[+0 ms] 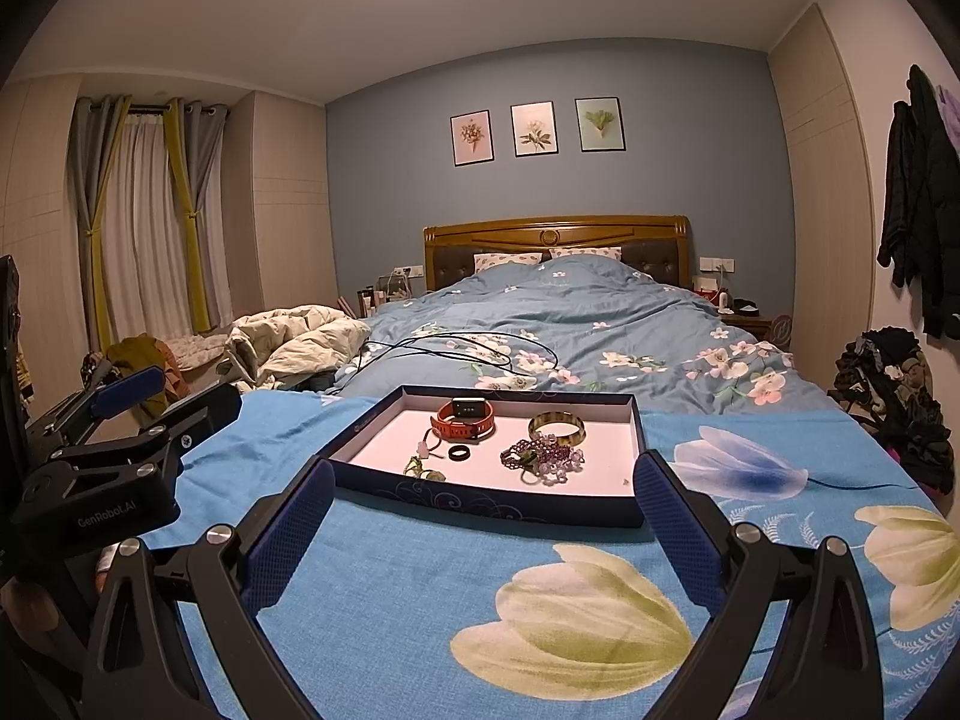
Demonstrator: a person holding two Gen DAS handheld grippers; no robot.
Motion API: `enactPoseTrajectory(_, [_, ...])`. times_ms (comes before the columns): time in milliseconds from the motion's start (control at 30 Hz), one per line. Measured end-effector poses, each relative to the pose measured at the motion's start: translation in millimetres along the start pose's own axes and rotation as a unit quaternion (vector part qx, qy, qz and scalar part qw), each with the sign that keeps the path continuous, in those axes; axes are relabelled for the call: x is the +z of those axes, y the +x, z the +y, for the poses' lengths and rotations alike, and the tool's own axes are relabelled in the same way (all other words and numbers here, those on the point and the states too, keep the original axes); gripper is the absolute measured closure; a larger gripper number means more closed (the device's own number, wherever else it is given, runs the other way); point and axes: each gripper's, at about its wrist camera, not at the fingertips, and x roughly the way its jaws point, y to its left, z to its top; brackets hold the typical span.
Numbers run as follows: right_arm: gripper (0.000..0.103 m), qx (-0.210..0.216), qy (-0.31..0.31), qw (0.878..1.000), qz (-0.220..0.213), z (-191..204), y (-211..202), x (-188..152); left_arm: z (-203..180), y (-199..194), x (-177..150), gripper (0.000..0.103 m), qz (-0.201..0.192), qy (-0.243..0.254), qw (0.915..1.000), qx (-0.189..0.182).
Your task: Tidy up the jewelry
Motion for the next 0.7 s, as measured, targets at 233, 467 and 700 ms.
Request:
enactPoseTrajectory(233, [0.007,0.000,0.001,1.000,-0.001,-0.3,-0.3,-0.5,-0.3,0.4,-0.5,0.005,-0.001,0.001,1.0000,0.001])
enactPoseTrajectory(467, [0.007,0.000,0.000,1.000,-0.001,-0.1,-0.3,-0.5,0.6,0.4,-1.4,0.005,0.000,-0.001,1.0000,0.000])
enactPoseTrajectory(700, [0.007,0.000,0.000,1.000,0.000,-0.2,0.0,-0.5,-0.3,4.2,-3.9,0.005,0.005,-0.003,1.0000,0.005])
